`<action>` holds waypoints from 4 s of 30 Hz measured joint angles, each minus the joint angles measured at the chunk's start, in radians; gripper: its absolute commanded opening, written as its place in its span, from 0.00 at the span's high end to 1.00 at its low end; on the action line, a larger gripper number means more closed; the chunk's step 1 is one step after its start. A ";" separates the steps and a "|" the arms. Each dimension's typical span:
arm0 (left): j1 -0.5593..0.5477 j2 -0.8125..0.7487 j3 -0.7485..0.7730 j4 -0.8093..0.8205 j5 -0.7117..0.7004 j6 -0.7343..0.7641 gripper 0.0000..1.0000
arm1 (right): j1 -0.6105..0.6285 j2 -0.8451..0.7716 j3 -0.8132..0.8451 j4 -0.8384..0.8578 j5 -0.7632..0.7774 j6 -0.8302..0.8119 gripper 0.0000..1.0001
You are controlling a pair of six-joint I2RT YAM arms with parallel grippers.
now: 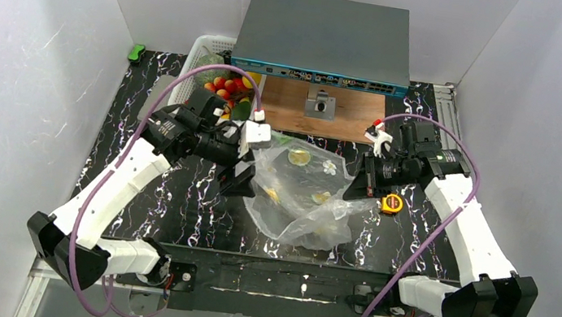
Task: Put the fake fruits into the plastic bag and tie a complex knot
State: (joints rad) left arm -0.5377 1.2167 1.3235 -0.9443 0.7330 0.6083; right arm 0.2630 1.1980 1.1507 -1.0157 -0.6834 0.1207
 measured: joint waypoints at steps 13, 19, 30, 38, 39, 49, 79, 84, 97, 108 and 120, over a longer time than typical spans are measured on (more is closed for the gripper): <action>-0.032 0.047 0.163 0.103 0.201 -0.231 0.04 | 0.039 0.058 0.058 -0.012 0.079 -0.176 0.99; -0.034 -0.098 -0.156 0.570 0.400 -0.890 0.02 | 0.039 0.093 0.076 -0.022 0.097 -0.206 0.99; 0.067 -0.224 -0.072 0.343 -0.199 -0.645 0.02 | 0.039 0.085 0.090 -0.087 0.090 -0.256 0.99; 0.023 -0.205 -0.010 0.128 -0.230 -0.264 0.02 | 0.039 0.071 0.116 -0.121 -0.034 -0.222 0.99; -0.003 -0.184 0.003 0.101 -0.204 -0.237 0.02 | 0.039 0.073 0.127 -0.124 -0.055 -0.219 0.99; -0.252 0.002 0.028 -0.072 -0.187 -0.044 0.02 | 0.039 0.108 0.204 -0.161 -0.189 -0.207 0.99; -0.197 0.004 0.081 0.179 -0.333 -0.164 0.02 | 0.041 0.196 0.235 -0.330 -0.161 -0.414 0.99; -0.264 -0.017 -0.070 0.220 -0.357 -0.276 0.02 | 0.041 0.196 0.235 -0.328 -0.172 -0.404 0.99; -0.485 -0.204 -0.277 0.414 -0.566 -0.610 0.02 | 0.041 0.165 0.232 -0.266 -0.178 -0.303 0.99; -0.259 0.085 -0.260 0.394 -0.453 -0.967 1.00 | -0.034 0.073 0.138 -0.074 0.095 -0.254 0.02; -0.152 0.120 -0.270 0.601 -0.020 -1.242 1.00 | -0.032 -0.348 -0.229 0.421 0.268 -0.118 0.02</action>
State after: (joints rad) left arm -0.6895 1.3369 1.0531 -0.3435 0.7132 -0.6334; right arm 0.2310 0.8497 0.9218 -0.5949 -0.4152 0.0029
